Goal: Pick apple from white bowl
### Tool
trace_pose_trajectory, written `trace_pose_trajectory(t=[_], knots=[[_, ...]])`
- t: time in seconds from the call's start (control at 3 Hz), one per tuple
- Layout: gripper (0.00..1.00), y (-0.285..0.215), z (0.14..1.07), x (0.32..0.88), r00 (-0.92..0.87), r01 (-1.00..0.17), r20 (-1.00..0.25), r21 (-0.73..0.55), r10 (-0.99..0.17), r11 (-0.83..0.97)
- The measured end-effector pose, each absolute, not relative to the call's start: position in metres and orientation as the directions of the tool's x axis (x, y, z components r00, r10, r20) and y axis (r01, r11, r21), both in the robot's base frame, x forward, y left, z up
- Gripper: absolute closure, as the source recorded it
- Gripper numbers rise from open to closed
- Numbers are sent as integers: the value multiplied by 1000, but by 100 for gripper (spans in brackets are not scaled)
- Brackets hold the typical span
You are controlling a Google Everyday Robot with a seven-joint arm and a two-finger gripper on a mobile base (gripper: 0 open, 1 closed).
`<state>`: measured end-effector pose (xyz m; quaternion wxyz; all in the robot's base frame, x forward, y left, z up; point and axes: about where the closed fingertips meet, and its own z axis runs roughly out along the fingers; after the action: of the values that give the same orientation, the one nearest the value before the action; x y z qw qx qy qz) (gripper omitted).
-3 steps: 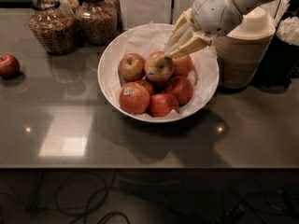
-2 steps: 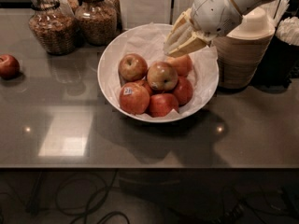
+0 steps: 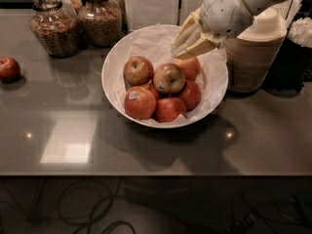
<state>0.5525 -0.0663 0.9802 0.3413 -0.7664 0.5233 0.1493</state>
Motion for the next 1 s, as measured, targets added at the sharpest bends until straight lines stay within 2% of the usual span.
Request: trace_pose_trajectory(t=[0.67,1.0], knots=[[11,-56,955,559,408,-912,-586,-300,-700,-280],[0,-55,954,560,408,-912,-586,-300,-701,-280]])
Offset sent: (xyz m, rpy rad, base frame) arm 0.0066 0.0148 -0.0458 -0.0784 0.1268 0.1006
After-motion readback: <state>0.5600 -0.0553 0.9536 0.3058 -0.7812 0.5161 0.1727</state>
